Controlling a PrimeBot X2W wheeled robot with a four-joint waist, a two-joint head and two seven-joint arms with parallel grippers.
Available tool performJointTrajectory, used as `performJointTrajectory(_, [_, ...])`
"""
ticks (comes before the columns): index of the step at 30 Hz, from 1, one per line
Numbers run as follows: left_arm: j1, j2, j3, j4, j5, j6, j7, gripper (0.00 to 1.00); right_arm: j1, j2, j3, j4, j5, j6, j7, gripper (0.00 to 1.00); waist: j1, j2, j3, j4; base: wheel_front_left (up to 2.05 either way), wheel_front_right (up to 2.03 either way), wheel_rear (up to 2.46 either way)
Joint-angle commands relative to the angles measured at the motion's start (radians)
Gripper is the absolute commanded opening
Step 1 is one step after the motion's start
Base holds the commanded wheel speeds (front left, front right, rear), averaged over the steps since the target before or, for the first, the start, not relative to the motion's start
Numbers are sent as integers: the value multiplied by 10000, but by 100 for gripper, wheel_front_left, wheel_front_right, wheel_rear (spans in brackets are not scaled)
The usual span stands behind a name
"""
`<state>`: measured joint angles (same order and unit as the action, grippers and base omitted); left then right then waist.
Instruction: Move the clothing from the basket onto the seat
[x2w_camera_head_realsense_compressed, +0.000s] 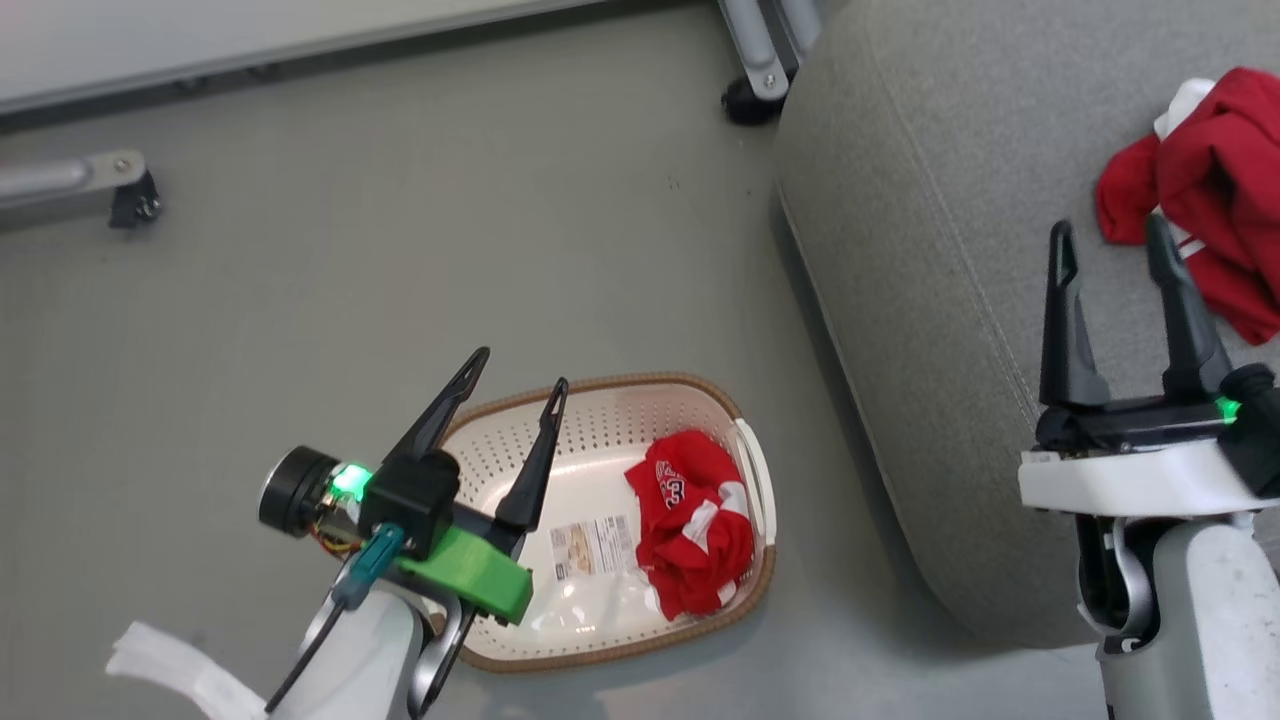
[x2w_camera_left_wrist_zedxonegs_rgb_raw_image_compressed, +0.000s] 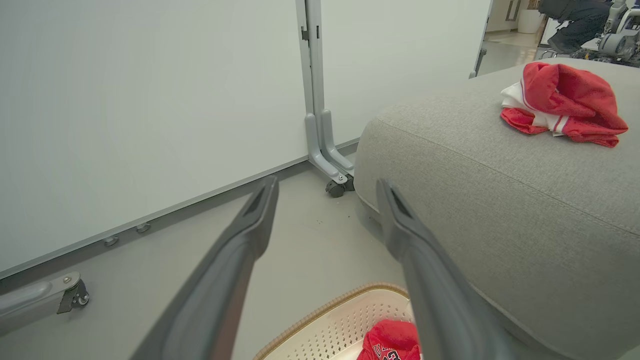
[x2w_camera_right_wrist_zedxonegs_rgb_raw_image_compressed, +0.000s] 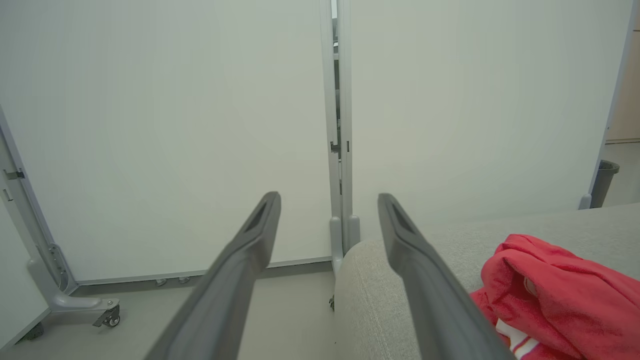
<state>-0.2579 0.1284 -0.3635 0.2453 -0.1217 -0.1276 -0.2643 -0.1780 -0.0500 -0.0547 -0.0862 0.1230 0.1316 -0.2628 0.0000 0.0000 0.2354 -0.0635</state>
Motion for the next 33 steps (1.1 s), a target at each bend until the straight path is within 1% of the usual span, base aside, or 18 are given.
performJointTrajectory(1, [-608,247,-319,354,-141,-34,2,100,-351,-7,-104,-167,126,-17,-29,100,0,0,2204,-812,0,0,0])
performJointTrajectory(6, [-2216,767,-1718,1487,-403,-35,-1,100,-1022,-7,-427,-562,366,-17,-30,100,0,0,3482,-1137,0,0,0])
performJointTrajectory(9, [-3155,1071,-2740,2268,-543,-34,1,100,-1404,-2,-563,-810,528,-16,-30,100,0,0,4250,-1297,0,0,0])
performJointTrajectory(12, [-4067,1239,-3970,3127,-809,-30,-1,100,-1704,-2,-728,-1011,649,-17,-30,100,0,0,4927,-1424,0,0,0])
performJointTrajectory(15, [-4828,1337,-4906,3711,-1116,-29,-1,100,-1951,-2,-981,-1177,815,-17,-29,100,0,0,5511,-1533,0,0,0])
performJointTrajectory(19, [-5698,1397,-6021,4439,-1579,-30,-1,100,-2233,1,-1303,-1425,1006,-16,-29,100,0,0,6164,-1646,0,0,0])
performJointTrajectory(24, [-6683,1270,-7573,5624,-2348,-30,5,100,-2447,-2,-1611,-1782,1163,-17,-29,100,0,0,6904,-1708,0,0,0])
performJointTrajectory(28, [-7296,1145,-8438,6269,-2972,-29,5,100,-2471,4,-1608,-1967,1093,-16,-29,100,0,0,7352,-1715,0,0,0])
performJointTrajectory(33, [-7825,957,-8941,6717,-3543,-30,3,100,-2496,-2,-1509,-2078,1113,-17,-29,100,0,0,7683,-1758,0,0,0])
